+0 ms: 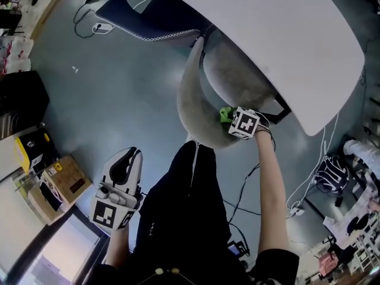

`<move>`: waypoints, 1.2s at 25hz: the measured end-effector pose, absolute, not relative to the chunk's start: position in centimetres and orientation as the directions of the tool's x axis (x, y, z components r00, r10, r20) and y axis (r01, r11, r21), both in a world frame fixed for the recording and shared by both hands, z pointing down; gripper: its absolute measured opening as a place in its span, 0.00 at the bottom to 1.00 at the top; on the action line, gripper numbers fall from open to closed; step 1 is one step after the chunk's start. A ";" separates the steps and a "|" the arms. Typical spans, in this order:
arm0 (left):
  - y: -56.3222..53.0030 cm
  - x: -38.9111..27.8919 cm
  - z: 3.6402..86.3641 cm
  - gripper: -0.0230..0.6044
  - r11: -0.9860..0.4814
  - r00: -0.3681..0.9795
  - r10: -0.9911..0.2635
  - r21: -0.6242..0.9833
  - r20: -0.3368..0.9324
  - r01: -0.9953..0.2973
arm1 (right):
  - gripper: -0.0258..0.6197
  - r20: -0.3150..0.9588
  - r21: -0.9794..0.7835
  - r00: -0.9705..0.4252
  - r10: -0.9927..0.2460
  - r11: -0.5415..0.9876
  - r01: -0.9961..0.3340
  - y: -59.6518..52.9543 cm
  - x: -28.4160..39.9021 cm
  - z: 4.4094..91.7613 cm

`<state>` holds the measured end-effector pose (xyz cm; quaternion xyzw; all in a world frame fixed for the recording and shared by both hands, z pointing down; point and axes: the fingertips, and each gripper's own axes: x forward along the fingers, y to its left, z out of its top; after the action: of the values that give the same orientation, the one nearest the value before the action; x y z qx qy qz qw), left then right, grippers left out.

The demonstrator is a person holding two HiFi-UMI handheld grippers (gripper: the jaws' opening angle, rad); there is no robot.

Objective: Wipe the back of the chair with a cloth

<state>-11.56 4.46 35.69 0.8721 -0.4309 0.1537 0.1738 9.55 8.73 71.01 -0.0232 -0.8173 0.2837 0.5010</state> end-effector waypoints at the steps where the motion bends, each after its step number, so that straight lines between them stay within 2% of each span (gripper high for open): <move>1: 4.4 -11.8 35.8 0.09 -0.564 0.577 -0.700 0.170 0.420 -0.808 | 0.07 0.802 -0.488 -0.507 0.317 0.837 -0.248 8.4 9.0 71.0; 11: 4.3 -13.5 36.2 0.09 -0.537 0.555 -0.710 0.177 0.432 -0.825 | 0.07 0.759 -0.490 -0.634 0.145 0.768 -0.411 4.2 4.7 71.5; 30: 3.6 -15.4 36.6 0.10 -0.524 0.532 -0.715 0.156 0.453 -0.837 | 0.07 0.786 -0.412 -0.619 0.002 0.748 -0.521 -2.0 1.0 71.7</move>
<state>-15.36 3.55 36.61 0.8564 -0.4532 0.1689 0.1805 1.04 -2.00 71.72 0.1543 -0.8409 0.3197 0.4085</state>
